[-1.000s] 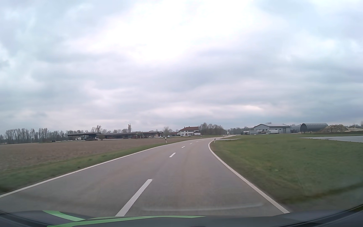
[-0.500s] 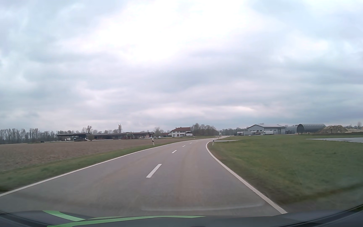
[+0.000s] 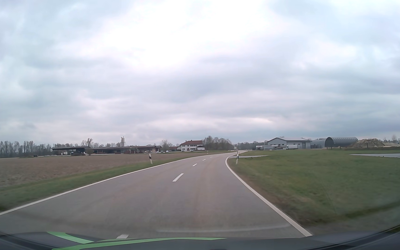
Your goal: Follow the waypoints while adhering to traffic rules and regulations
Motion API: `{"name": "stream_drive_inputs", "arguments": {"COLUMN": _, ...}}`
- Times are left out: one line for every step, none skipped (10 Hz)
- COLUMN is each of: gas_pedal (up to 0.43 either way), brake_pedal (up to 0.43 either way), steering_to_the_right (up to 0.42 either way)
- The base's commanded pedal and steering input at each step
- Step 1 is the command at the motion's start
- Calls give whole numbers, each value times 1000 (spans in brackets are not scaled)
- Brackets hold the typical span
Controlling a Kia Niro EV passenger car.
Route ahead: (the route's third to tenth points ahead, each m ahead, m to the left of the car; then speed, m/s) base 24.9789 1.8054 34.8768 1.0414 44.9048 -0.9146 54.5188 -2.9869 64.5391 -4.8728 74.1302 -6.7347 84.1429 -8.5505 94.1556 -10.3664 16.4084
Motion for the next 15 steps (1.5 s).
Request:
{"name": "stream_drive_inputs", "arguments": {"gas_pedal": 268, "brake_pedal": 0, "steering_to_the_right": 17}}
{"name": "stream_drive_inputs", "arguments": {"gas_pedal": 268, "brake_pedal": 0, "steering_to_the_right": 17}}
{"name": "stream_drive_inputs", "arguments": {"gas_pedal": 268, "brake_pedal": 0, "steering_to_the_right": 16}}
{"name": "stream_drive_inputs", "arguments": {"gas_pedal": 268, "brake_pedal": 0, "steering_to_the_right": 16}}
{"name": "stream_drive_inputs", "arguments": {"gas_pedal": 268, "brake_pedal": 0, "steering_to_the_right": 16}}
{"name": "stream_drive_inputs", "arguments": {"gas_pedal": 268, "brake_pedal": 0, "steering_to_the_right": 16}}
{"name": "stream_drive_inputs", "arguments": {"gas_pedal": 268, "brake_pedal": 0, "steering_to_the_right": 16}}
{"name": "stream_drive_inputs", "arguments": {"gas_pedal": 268, "brake_pedal": 0, "steering_to_the_right": 16}}
{"name": "stream_drive_inputs", "arguments": {"gas_pedal": 268, "brake_pedal": 0, "steering_to_the_right": 16}}
{"name": "stream_drive_inputs", "arguments": {"gas_pedal": 268, "brake_pedal": 0, "steering_to_the_right": 16}}
{"name": "stream_drive_inputs", "arguments": {"gas_pedal": 268, "brake_pedal": 0, "steering_to_the_right": 15}}
{"name": "stream_drive_inputs", "arguments": {"gas_pedal": 268, "brake_pedal": 0, "steering_to_the_right": 15}}
{"name": "stream_drive_inputs", "arguments": {"gas_pedal": 268, "brake_pedal": 0, "steering_to_the_right": 14}}
{"name": "stream_drive_inputs", "arguments": {"gas_pedal": 268, "brake_pedal": 0, "steering_to_the_right": 14}}
{"name": "stream_drive_inputs", "arguments": {"gas_pedal": 268, "brake_pedal": 0, "steering_to_the_right": 15}}
